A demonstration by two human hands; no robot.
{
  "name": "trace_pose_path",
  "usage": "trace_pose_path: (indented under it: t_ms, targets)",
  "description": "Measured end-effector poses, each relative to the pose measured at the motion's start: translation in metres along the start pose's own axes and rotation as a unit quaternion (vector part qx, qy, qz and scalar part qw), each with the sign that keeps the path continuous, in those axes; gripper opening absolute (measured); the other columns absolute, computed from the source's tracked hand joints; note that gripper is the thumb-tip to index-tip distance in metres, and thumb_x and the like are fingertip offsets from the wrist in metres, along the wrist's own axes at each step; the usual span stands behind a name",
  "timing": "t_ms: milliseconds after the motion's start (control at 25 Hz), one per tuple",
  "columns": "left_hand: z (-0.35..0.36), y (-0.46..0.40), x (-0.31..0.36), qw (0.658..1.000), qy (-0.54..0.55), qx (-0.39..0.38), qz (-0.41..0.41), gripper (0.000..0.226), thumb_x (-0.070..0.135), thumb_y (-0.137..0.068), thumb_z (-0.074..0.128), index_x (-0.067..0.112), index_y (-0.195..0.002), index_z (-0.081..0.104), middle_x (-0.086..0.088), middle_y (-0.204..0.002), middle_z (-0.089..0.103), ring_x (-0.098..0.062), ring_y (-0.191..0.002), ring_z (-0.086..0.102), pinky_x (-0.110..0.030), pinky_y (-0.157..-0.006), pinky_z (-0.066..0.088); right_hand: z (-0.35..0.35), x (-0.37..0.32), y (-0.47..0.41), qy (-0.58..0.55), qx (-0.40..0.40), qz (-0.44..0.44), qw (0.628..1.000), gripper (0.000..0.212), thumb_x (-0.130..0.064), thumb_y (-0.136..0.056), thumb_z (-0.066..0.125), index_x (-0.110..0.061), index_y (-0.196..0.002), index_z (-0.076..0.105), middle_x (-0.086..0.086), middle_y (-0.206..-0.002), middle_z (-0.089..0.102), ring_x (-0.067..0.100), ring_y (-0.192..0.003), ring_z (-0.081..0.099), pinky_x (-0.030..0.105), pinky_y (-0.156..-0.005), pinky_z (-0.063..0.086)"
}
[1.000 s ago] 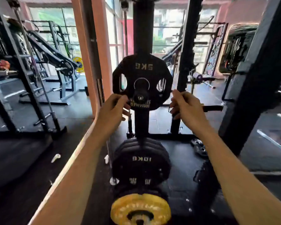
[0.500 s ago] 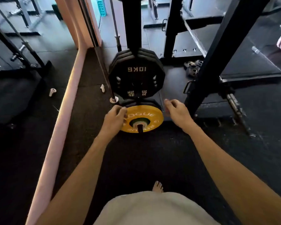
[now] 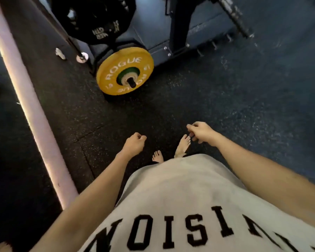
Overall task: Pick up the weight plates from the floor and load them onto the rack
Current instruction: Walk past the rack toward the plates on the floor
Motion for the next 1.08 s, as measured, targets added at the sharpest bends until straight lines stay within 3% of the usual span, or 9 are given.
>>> trace_pose_path:
  t_ms: [120,280,440,560,720,880,1080]
  targets:
    - [0.028,-0.008,0.012,0.993,-0.103,-0.063,0.015,0.033,0.036,-0.099,0.046,0.010,-0.116,0.056,-0.004,-0.085,0.064,-0.020,-0.072,0.062,-0.034,-0.067,0.052,-0.017,0.065,0.013,-0.055,0.041,0.053,0.996,0.026,-0.036,-0.101,0.047,-0.011,-0.103,0.056,0.008,-0.092,0.066,0.018,-0.068,0.061,0.028,-0.052,0.044]
    - [0.074,-0.019,0.070,0.951,-0.268,-0.137,0.075,0.035,0.038,-0.100,0.045,0.012,-0.121,0.053,-0.009,-0.099,0.065,-0.027,-0.090,0.065,-0.042,-0.085,0.056,-0.047,0.155,0.038,-0.160,0.110,0.117,0.974,0.024,-0.035,-0.100,0.049,-0.012,-0.100,0.058,0.009,-0.093,0.069,0.020,-0.070,0.063,0.029,-0.056,0.047]
    - [0.143,-0.025,0.142,0.905,-0.373,-0.175,0.108,0.033,0.038,-0.100,0.045,0.015,-0.123,0.051,-0.009,-0.094,0.066,-0.025,-0.085,0.066,-0.036,-0.071,0.054,-0.076,0.252,0.065,-0.254,0.147,0.167,0.941,0.024,-0.033,-0.100,0.050,-0.010,-0.104,0.058,0.006,-0.083,0.066,0.019,-0.064,0.063,0.028,-0.053,0.048]
    - [0.210,-0.026,0.193,0.877,-0.424,-0.192,0.120,0.033,0.037,-0.100,0.045,0.014,-0.123,0.052,-0.007,-0.094,0.066,-0.022,-0.083,0.065,-0.031,-0.064,0.051,-0.104,0.321,0.086,-0.299,0.169,0.196,0.918,0.023,-0.030,-0.100,0.051,-0.009,-0.099,0.058,0.006,-0.076,0.062,0.020,-0.061,0.061,0.029,-0.054,0.051]
    - [0.313,-0.007,0.277,0.856,-0.448,-0.200,0.165,0.027,0.035,-0.100,0.046,0.014,-0.115,0.056,-0.007,-0.101,0.066,-0.022,-0.088,0.062,-0.035,-0.075,0.050,-0.156,0.398,0.115,-0.348,0.174,0.225,0.893,0.018,-0.027,-0.099,0.053,-0.011,-0.104,0.060,0.006,-0.071,0.056,0.019,-0.056,0.055,0.027,-0.053,0.046]
    - [0.395,0.012,0.349,0.808,-0.499,-0.169,0.264,0.029,0.038,-0.096,0.050,0.016,-0.113,0.060,-0.008,-0.118,0.061,-0.027,-0.103,0.057,-0.036,-0.084,0.045,-0.211,0.450,0.117,-0.347,0.147,0.229,0.898,0.021,-0.027,-0.100,0.049,-0.008,-0.103,0.058,0.013,-0.084,0.060,0.018,-0.057,0.057,0.024,-0.052,0.047]
    - [0.483,0.002,0.435,0.794,-0.506,-0.196,0.273,0.025,0.033,-0.098,0.049,0.015,-0.111,0.060,-0.007,-0.117,0.063,-0.025,-0.104,0.058,-0.032,-0.080,0.041,-0.296,0.487,0.086,-0.380,0.129,0.249,0.881,0.015,-0.019,-0.101,0.046,-0.008,-0.103,0.055,0.007,-0.071,0.055,0.018,-0.055,0.054,0.023,-0.052,0.042]
Point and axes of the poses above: each hand's wrist, its own y-axis away from the middle knuckle, its own z-axis out of the palm, x = y × z, the point moved 4 cm from there along -y, towards the middle knuckle
